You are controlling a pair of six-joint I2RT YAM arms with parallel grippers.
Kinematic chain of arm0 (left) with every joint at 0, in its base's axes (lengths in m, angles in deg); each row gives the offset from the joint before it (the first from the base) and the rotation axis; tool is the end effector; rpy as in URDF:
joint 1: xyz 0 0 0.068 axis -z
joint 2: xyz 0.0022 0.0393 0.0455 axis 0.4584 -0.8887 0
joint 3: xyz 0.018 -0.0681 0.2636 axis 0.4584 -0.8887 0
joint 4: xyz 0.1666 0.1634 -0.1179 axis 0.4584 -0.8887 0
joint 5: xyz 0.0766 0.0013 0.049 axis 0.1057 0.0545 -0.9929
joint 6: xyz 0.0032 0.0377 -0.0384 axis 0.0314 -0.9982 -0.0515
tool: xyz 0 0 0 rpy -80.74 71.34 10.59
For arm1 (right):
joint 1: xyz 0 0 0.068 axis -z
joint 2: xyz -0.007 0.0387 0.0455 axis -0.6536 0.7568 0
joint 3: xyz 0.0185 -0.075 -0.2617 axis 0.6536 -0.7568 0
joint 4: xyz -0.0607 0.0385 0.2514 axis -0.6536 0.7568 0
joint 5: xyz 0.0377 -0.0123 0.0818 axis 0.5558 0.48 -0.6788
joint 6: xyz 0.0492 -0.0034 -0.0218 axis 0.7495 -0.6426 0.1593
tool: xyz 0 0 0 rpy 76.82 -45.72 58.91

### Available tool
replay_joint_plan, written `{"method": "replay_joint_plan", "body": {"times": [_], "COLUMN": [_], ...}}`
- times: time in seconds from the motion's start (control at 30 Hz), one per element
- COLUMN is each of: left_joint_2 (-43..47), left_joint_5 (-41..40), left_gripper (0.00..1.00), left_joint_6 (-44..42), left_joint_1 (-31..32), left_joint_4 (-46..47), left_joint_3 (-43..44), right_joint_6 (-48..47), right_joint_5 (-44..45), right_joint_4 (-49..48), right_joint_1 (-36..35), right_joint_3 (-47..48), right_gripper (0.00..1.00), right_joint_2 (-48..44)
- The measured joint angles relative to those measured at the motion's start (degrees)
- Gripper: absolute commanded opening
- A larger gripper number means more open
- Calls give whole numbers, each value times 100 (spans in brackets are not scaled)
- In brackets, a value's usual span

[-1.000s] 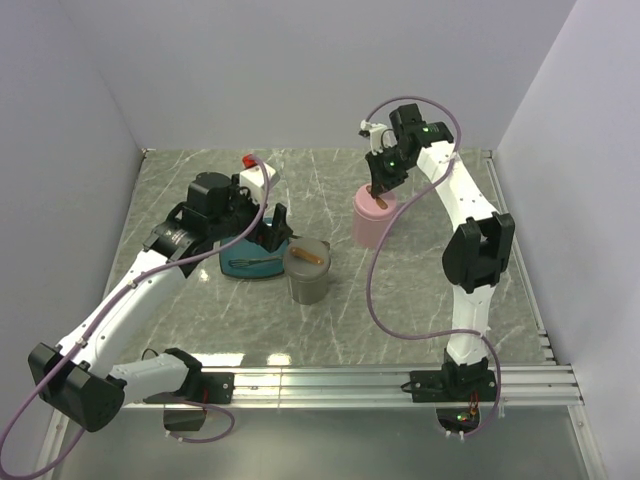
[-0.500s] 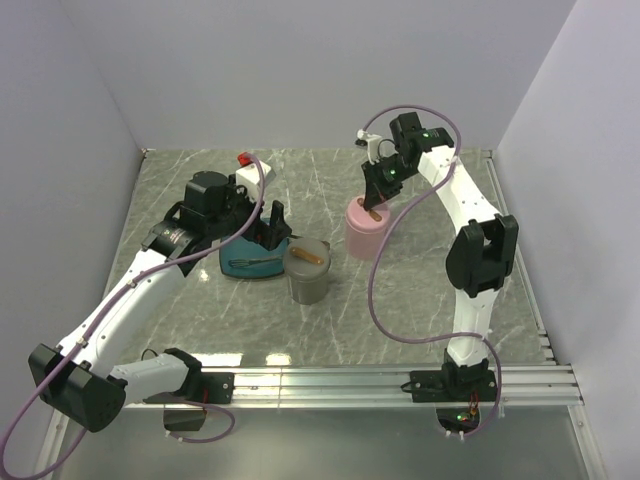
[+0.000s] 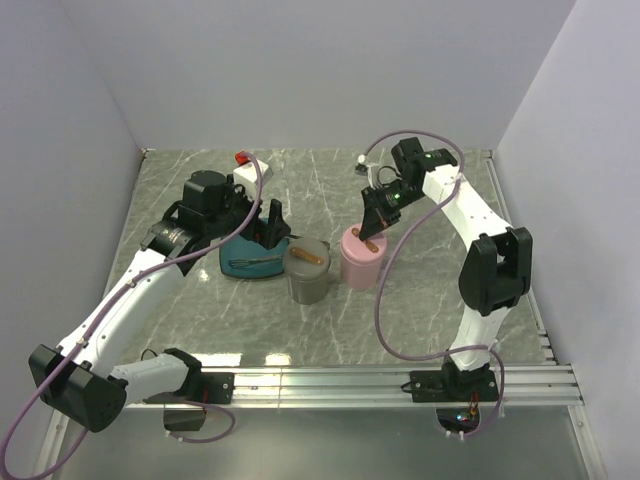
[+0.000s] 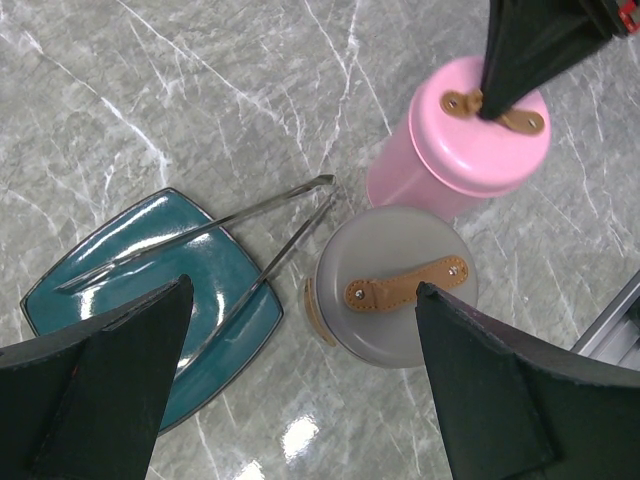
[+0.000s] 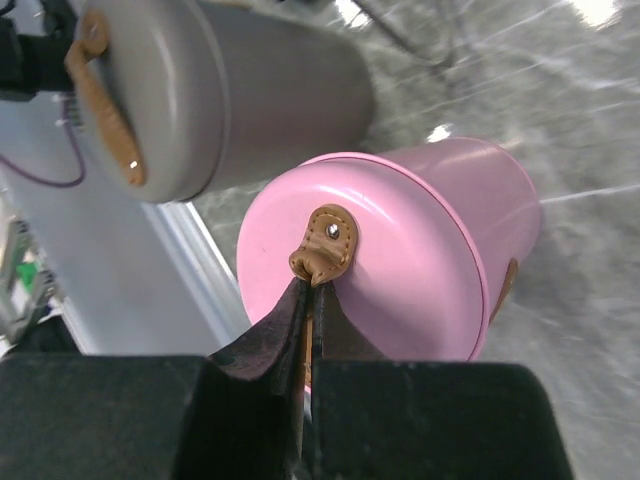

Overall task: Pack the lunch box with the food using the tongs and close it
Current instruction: Move the packing box to the center of the board.

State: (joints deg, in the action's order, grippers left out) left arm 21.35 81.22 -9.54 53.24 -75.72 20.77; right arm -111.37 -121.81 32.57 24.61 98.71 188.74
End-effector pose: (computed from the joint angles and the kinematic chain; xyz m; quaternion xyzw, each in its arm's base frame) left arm 0.2209 -0.1190 0.3669 0.2448 0.8097 -0.2494 0.4715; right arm 0.3492 0.1273 0.2913 -0.3419 0.8539 0.3684 0.1351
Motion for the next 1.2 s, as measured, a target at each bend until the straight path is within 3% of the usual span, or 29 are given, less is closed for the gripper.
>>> {"method": "replay_joint_plan", "body": {"times": [0.77, 0.97, 1.03, 1.2], "left_joint_2": [0, 0, 0, 2], "left_joint_5": [133, 133, 133, 136], "left_gripper": [99, 99, 99, 100], "left_joint_6": [107, 118, 118, 118], "left_joint_1": [-61, -79, -90, -116], "left_joint_4": [0, -4, -4, -2], "left_joint_3": [-2, -70, -87, -90], "right_joint_6": [319, 358, 361, 291], "right_joint_5": [-339, -269, -245, -179], "right_joint_4": [-81, 26, 87, 365], "right_joint_1": [-433, -461, -479, -494], "right_joint_3": [-1078, -960, -901, -708], "right_gripper": [0, 19, 30, 38], "right_joint_2": [-726, -682, -654, -616]}}
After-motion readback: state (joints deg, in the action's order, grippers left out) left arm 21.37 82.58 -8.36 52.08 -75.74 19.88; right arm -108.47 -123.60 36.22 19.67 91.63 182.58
